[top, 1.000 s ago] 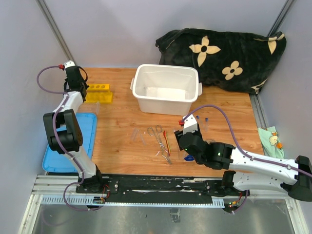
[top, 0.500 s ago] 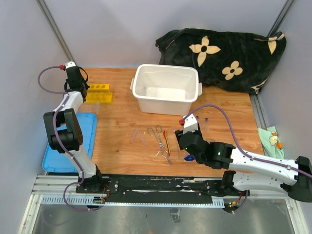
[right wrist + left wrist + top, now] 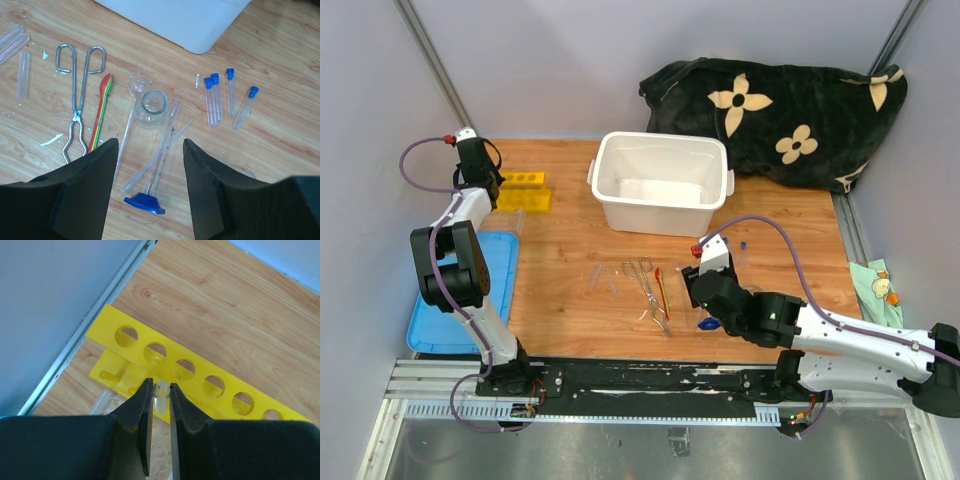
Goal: Organize the chemistry lab equipment
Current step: Insert the test tube into the slot of the test tube rack.
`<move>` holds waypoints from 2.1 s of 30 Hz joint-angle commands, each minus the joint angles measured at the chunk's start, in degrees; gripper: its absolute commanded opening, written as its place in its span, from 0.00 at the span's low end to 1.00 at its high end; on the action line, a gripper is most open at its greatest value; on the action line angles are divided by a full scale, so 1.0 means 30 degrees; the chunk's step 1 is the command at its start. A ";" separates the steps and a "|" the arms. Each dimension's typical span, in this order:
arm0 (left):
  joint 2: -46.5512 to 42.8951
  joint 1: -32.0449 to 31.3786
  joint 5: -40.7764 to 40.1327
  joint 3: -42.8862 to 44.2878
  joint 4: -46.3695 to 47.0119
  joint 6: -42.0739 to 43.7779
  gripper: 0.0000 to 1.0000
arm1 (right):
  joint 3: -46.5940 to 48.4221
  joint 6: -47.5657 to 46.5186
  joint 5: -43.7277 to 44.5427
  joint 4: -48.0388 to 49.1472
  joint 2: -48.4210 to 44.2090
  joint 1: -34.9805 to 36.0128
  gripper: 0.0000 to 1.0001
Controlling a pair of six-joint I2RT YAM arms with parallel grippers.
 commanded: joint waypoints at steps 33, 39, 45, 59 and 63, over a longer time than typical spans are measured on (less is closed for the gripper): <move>-0.0240 0.0092 0.1052 0.0131 -0.0911 -0.1454 0.46 | -0.0617 0.0426 -0.0237 0.0186 -0.0964 -0.0311 0.56; -0.2643 0.0063 0.2714 -0.0302 -0.2137 -0.2768 0.53 | -0.0084 0.0339 -0.1294 0.0186 -0.0515 -0.0296 0.56; -0.6361 -0.0190 0.5931 -0.2228 -0.2630 -0.3981 0.66 | 0.0995 0.0195 -0.2510 0.0080 0.0805 -0.0293 0.55; -1.1425 -0.1665 1.5934 -0.7851 -0.3743 -0.5714 0.72 | 0.4710 0.0089 -0.5398 0.0369 0.6956 -0.0293 0.57; -1.3185 -0.1774 1.5771 -0.8122 -0.5202 -0.5190 0.74 | 0.5944 -0.0168 -0.7107 0.1509 0.9400 -0.0344 0.59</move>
